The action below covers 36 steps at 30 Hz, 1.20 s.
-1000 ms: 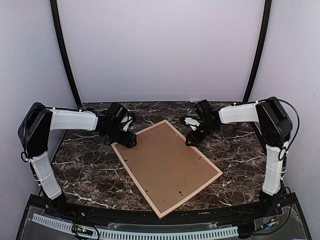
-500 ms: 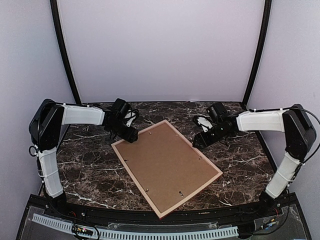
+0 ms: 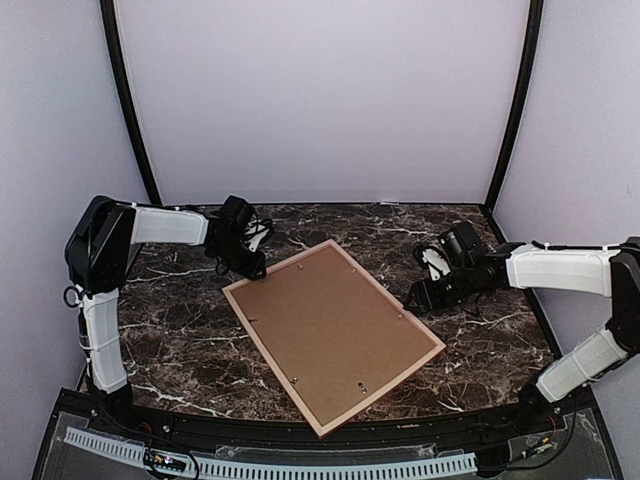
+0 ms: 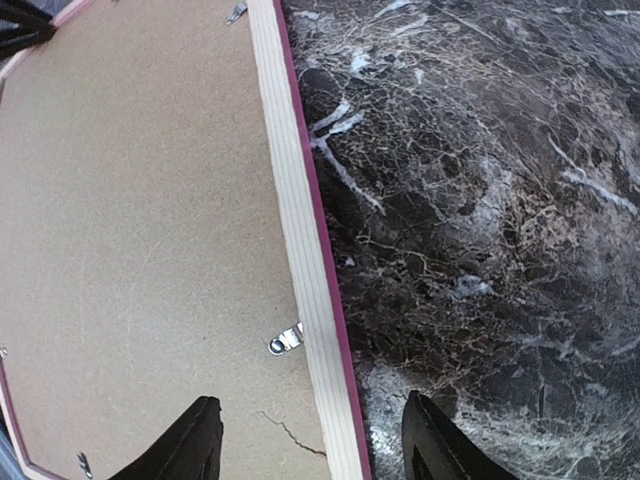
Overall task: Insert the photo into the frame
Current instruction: Rotate the photo frame at the center of the board.
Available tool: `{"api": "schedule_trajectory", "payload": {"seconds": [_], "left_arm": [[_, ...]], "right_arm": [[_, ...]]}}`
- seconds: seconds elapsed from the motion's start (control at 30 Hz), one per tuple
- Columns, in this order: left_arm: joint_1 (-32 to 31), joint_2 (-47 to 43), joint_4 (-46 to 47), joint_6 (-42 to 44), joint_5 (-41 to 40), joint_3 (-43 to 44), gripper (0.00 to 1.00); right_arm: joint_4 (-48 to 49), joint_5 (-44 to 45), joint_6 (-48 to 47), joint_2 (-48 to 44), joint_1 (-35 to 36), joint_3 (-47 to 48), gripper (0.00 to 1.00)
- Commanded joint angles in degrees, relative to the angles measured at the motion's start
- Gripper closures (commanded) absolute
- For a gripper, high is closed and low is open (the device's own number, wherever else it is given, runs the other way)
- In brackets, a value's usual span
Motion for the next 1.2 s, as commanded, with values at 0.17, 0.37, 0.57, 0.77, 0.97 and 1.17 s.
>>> {"api": "schedule_trajectory", "payload": {"seconds": [0.17,0.37,0.57,0.77,0.97,1.17], "left_arm": [[0.8,-6.4,0.2,-7.6,-6.4,-11.0,0.90],[0.8,-14.6,2.8,-15.7,-7.3,-22.8,0.92],[0.4,-27.9,7.4,-24.0,0.1,-39.1,0.90],[-2.9,-44.2,9.7,-33.7,4.4,-54.2,0.82],[-9.8,-57.3,8.6,-41.1,6.0,-60.7,0.72],[-12.5,-59.5,4.5,-41.3,7.7,-58.8,0.56]], "right_arm": [[-3.4,2.9,11.4,-8.9,0.1,-4.8,0.32],[-4.7,5.4,16.7,-12.8,0.1,-8.3,0.29],[1.4,2.8,19.3,-10.0,0.2,-12.0,0.29],[6.8,0.2,20.9,-8.0,0.9,-12.5,0.33],[8.6,0.0,21.6,-5.6,2.9,-11.9,0.33],[8.0,2.3,21.1,-1.1,4.4,-10.3,0.38]]}}
